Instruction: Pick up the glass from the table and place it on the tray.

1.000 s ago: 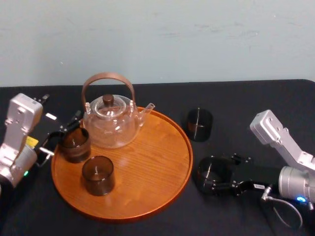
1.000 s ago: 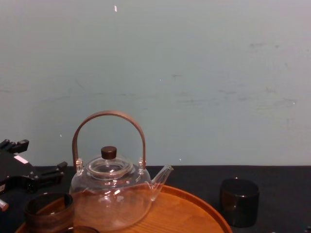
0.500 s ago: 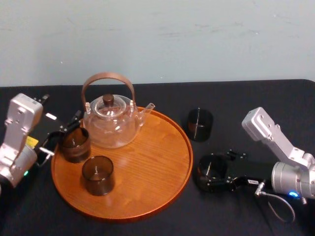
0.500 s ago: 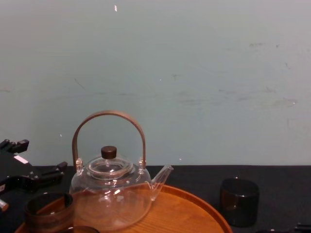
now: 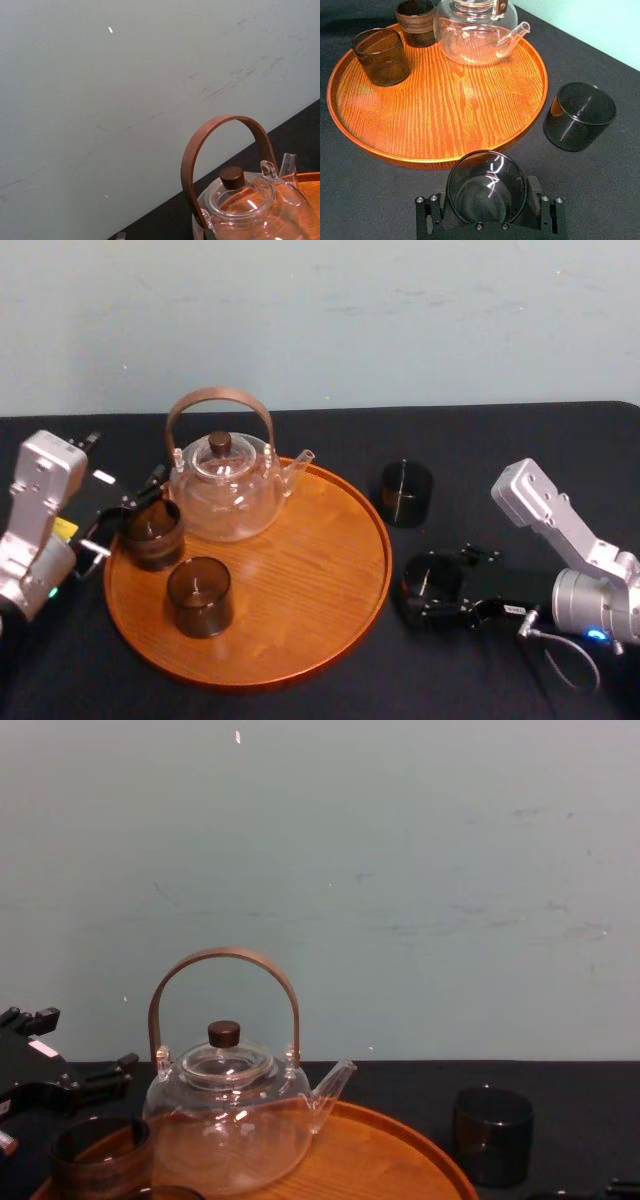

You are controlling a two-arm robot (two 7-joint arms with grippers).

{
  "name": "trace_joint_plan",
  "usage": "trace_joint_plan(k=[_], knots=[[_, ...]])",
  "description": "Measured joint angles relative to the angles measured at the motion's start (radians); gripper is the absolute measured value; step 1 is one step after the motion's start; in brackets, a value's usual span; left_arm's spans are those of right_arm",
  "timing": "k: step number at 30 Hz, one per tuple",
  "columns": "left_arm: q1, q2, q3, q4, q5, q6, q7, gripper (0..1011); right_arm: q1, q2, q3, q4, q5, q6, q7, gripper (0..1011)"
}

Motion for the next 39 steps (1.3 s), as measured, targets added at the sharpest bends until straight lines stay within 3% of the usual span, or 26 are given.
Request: trace_joint_plan(k=[5,23,39], knots=[[0.000,0.000,0.000,0.000,0.000,0.000,0.000,1001,0.000,0.000,0.001,-0.001,0.002,0.001,0.001,905],[0.000,0.000,0.000,0.000,0.000,0.000,0.000,1001,-0.001,0.001,0.003,-0.001,0.004,0.003,0.002,903],[0.000,0.000,0.000,0.000,0.000,0.000,0.000,1001,0.015,0.036,0.050,-0.061,0.079,-0.016,0.034,903]])
